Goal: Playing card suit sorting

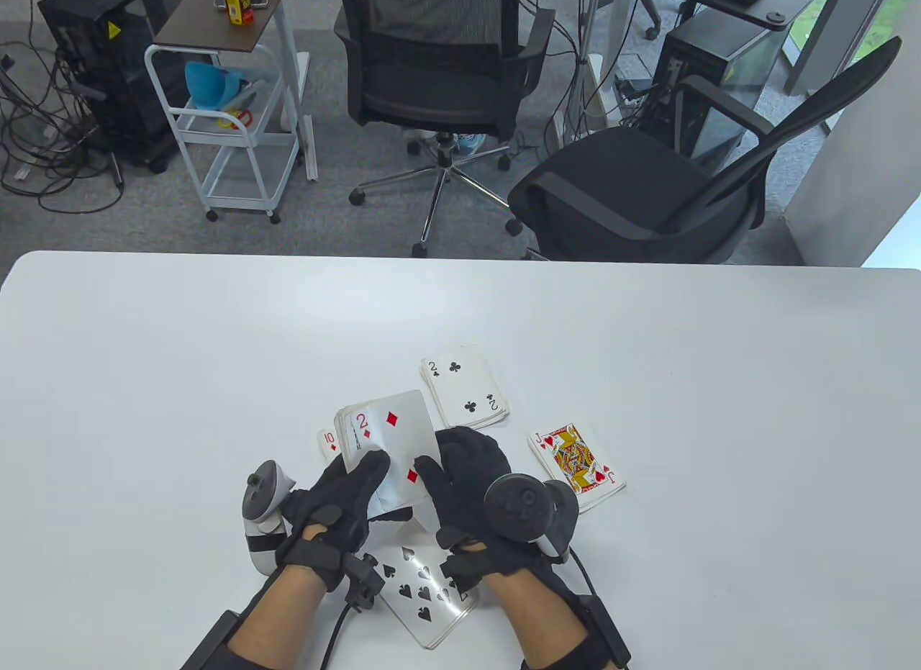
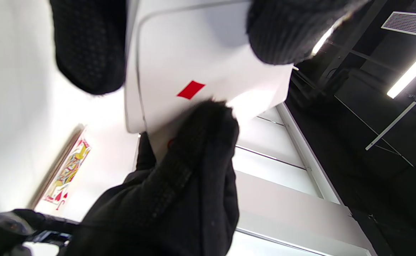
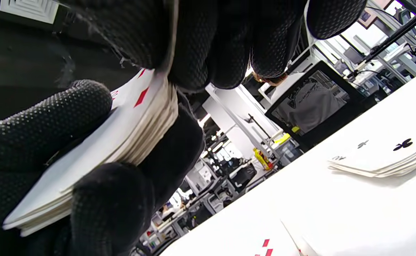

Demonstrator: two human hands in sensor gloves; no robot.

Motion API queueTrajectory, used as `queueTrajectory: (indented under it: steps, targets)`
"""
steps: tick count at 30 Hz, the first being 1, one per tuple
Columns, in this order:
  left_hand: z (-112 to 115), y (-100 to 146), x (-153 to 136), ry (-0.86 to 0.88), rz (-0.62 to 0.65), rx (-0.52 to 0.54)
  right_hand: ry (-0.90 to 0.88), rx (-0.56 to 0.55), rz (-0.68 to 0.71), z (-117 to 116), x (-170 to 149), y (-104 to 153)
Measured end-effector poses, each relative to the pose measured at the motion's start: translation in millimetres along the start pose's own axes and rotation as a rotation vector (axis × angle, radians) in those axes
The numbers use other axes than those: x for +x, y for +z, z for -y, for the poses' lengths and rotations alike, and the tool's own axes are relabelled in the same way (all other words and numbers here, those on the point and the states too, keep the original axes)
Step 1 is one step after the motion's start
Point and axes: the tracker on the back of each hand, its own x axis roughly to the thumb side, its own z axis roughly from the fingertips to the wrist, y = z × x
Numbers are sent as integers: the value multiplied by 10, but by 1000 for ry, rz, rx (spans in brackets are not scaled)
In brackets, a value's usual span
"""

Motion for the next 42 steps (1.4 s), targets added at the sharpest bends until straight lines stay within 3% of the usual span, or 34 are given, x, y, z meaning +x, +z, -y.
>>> queueTrajectory:
  steps: [3,14,20,23,27,34,37,40,42]
  targets:
    - [-66,13,88,19,39,35,-1,-17,-9,0,-22,4]
    - [-424,118,451,81,197,172,52,82,-190,-39,-283,-40]
    - [-547,161,594,104,252,201,108,132,-156,-165,-150,-140]
    - [-574,158,598,120,254,204,194,214,-179,-304,-26,-319]
    - [-548,152,596,135,256,194,331,452,-255,-672,66,-636]
    - [-554,152,608,139,259,185,518,589,-336,-1197,65,-725]
    - [-530,147,584,137,251,182,696,566,-313,-1274,32,-694]
    - [-490,135,558,124,237,167,684,506,-285,-1182,30,-667]
    - [-449,121,535,104,226,155,591,465,-242,-982,23,-623]
